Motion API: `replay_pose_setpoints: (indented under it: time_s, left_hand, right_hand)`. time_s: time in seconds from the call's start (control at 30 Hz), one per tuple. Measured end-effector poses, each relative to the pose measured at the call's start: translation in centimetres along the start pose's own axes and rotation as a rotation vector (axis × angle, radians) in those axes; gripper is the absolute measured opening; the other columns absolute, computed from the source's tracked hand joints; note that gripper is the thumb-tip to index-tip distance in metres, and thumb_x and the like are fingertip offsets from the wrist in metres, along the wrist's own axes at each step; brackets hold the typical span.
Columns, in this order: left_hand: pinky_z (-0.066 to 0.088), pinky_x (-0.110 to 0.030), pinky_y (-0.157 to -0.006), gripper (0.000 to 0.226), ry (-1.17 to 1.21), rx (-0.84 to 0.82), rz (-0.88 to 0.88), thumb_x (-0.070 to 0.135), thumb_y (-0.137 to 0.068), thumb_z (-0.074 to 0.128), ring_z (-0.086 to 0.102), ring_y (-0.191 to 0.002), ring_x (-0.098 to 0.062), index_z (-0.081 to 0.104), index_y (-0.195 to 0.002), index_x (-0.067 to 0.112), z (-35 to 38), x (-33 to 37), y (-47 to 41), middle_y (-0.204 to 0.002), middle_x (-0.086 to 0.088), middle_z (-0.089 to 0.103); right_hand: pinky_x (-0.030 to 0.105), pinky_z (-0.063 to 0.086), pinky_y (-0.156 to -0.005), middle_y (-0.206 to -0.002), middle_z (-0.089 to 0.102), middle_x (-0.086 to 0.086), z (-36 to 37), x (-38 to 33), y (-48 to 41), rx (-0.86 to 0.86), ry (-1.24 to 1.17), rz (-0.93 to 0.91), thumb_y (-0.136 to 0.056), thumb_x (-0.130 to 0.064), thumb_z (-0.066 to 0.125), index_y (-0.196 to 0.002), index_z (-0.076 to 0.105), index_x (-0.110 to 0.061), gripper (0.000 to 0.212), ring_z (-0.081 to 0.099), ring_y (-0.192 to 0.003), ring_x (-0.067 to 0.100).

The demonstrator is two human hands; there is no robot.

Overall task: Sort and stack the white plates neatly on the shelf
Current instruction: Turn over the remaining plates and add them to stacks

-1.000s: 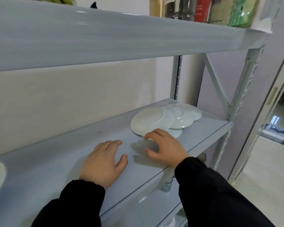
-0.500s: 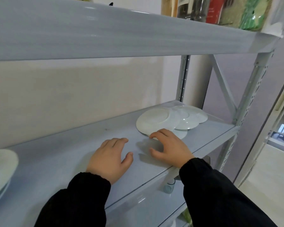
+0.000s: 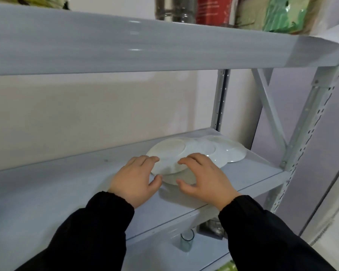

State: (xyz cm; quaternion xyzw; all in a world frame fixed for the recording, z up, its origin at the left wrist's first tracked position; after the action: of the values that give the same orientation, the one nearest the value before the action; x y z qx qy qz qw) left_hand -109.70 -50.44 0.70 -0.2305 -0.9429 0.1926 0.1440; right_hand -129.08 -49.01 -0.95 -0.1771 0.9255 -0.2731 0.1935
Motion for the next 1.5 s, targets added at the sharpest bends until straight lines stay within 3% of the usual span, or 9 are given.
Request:
replay_pose_setpoints:
  time_s: [0.23,0.4,0.8,0.9,1.03,1.1,1.23,1.4,1.5]
  left_hand:
    - [0.037,-0.027,-0.101,0.076,-0.036,-0.018,-0.076,0.061,-0.077,0.022,0.041,-0.127,-0.015,0.04,-0.142,0.026,2.7,3.2,-4.0,-0.137,0.007,0.049]
    - [0.033,-0.028,-0.106,0.076,-0.067,-0.137,-0.133,0.059,-0.082,0.044,0.03,-0.135,-0.015,0.028,-0.148,0.024,5.2,3.3,-5.2,-0.148,0.007,0.034]
    - [0.047,-0.034,-0.081,0.055,-0.327,-0.203,-0.166,0.023,-0.092,0.043,0.056,-0.107,-0.027,0.028,-0.145,0.016,3.7,3.8,-6.6,-0.139,-0.004,0.044]
    - [0.047,-0.037,-0.078,0.047,-0.212,-0.079,-0.301,0.012,-0.093,0.037,0.059,-0.097,-0.031,0.036,-0.14,0.02,1.3,1.0,-6.0,-0.128,-0.008,0.051]
    - [0.033,-0.031,-0.054,0.025,0.011,0.163,-0.483,0.003,-0.086,0.04,0.049,-0.067,-0.022,0.051,-0.104,0.017,-3.6,-3.6,-3.8,-0.081,-0.003,0.05]
    - [0.032,-0.031,-0.05,0.011,0.063,0.235,-0.54,0.004,-0.085,0.043,0.049,-0.064,-0.025,0.049,-0.091,0.011,-5.6,-5.6,-2.0,-0.074,-0.004,0.05]
    - [0.054,-0.036,-0.058,0.015,0.246,0.278,-0.709,0.011,-0.083,0.048,0.064,-0.067,-0.029,0.052,-0.098,0.011,-7.6,-10.4,2.0,-0.084,-0.006,0.06]
    - [0.059,-0.036,-0.058,0.032,0.462,0.233,-0.906,0.009,-0.078,0.052,0.071,-0.065,-0.025,0.053,-0.11,0.01,-8.2,-15.4,7.1,-0.098,-0.006,0.065]
    - [0.051,-0.028,-0.059,0.041,0.254,0.118,-0.968,0.016,-0.077,0.061,0.069,-0.074,-0.025,0.053,-0.115,0.005,-8.0,-17.4,10.0,-0.107,-0.011,0.062]
  right_hand:
    - [0.028,0.047,-0.096,-0.121,0.057,-0.004,-0.8,5.3,-0.9,0.012,-0.049,-0.038,-0.079,-0.057,0.059,-0.124,0.064,-0.025,0.055,0.053,-0.117,0.014]
    - [0.025,0.044,-0.097,-0.124,0.058,-0.001,-0.6,6.9,-0.6,0.134,-0.118,-0.07,-0.078,-0.053,0.062,-0.12,0.068,-0.021,0.053,0.052,-0.12,0.016]
    - [0.026,0.046,-0.095,-0.125,0.057,-0.004,-0.5,6.9,-0.6,0.098,-0.175,-0.076,-0.078,-0.052,0.063,-0.12,0.067,-0.024,0.05,0.052,-0.12,0.014]
    - [0.024,0.045,-0.096,-0.124,0.058,-0.002,-0.7,6.7,-0.6,0.111,-0.177,-0.094,-0.079,-0.051,0.062,-0.119,0.068,-0.022,0.05,0.054,-0.119,0.015]
    - [0.022,0.042,-0.097,-0.125,0.058,-0.004,-0.6,6.1,-0.8,0.097,-0.166,-0.089,-0.079,-0.052,0.061,-0.119,0.068,-0.023,0.05,0.054,-0.12,0.014]
    - [0.015,0.036,-0.097,-0.123,0.058,-0.003,-0.5,5.1,-1.2,0.094,-0.174,-0.083,-0.079,-0.052,0.06,-0.119,0.069,-0.023,0.05,0.054,-0.119,0.014]
    - [0.02,0.039,-0.094,-0.123,0.059,-0.002,-0.2,1.0,-2.6,0.096,-0.185,-0.142,-0.078,-0.052,0.06,-0.118,0.068,-0.023,0.05,0.052,-0.118,0.014]
    - [0.024,0.045,-0.091,-0.123,0.058,-0.005,1.2,-4.8,-4.3,0.084,-0.224,-0.21,-0.077,-0.051,0.059,-0.118,0.067,-0.025,0.049,0.052,-0.118,0.012]
    - [0.024,0.044,-0.092,-0.125,0.056,-0.007,2.8,-7.6,-5.3,0.048,-0.246,-0.226,-0.079,-0.053,0.059,-0.121,0.066,-0.026,0.051,0.05,-0.12,0.011]
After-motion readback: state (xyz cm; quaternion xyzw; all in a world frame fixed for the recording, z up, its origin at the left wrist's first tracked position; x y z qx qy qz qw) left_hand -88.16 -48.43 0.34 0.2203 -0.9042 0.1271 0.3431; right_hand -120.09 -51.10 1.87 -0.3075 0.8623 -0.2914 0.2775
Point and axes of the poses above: each hand's wrist, its own y-axis away from the middle knuckle, its own z-axis out of the palm, x = y × z, the point moved 6 cm from there along -y, towards the middle knuckle
